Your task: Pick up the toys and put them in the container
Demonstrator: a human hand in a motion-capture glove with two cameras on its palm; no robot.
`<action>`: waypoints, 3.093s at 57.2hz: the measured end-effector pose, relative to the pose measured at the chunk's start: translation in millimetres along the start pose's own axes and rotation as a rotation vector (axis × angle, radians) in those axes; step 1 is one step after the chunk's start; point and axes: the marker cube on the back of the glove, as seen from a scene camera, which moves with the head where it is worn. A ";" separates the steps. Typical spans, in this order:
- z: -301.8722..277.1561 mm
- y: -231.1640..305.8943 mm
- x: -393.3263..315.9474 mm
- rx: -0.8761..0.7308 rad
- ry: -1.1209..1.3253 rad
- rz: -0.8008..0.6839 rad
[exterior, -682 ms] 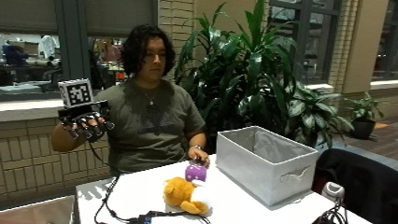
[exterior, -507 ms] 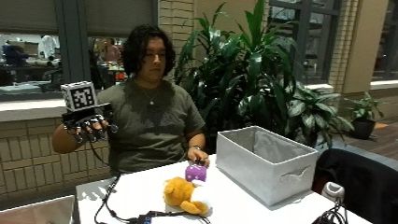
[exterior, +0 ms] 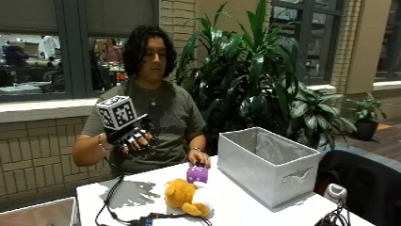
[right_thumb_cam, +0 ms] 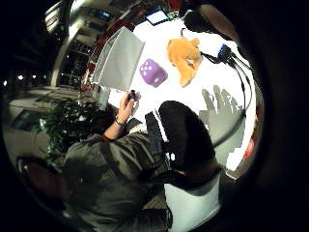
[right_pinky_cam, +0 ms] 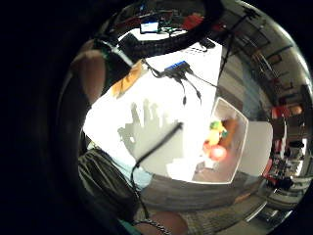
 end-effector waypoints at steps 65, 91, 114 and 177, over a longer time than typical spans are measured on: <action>34.6 -142.4 -84.8 0.458 0.092 0.004; -87.8 -209.6 -331.2 0.356 -0.260 -0.424; -55.1 -240.8 -348.2 0.188 -0.139 -0.388; 199.6 -143.0 -138.1 0.219 0.118 -0.486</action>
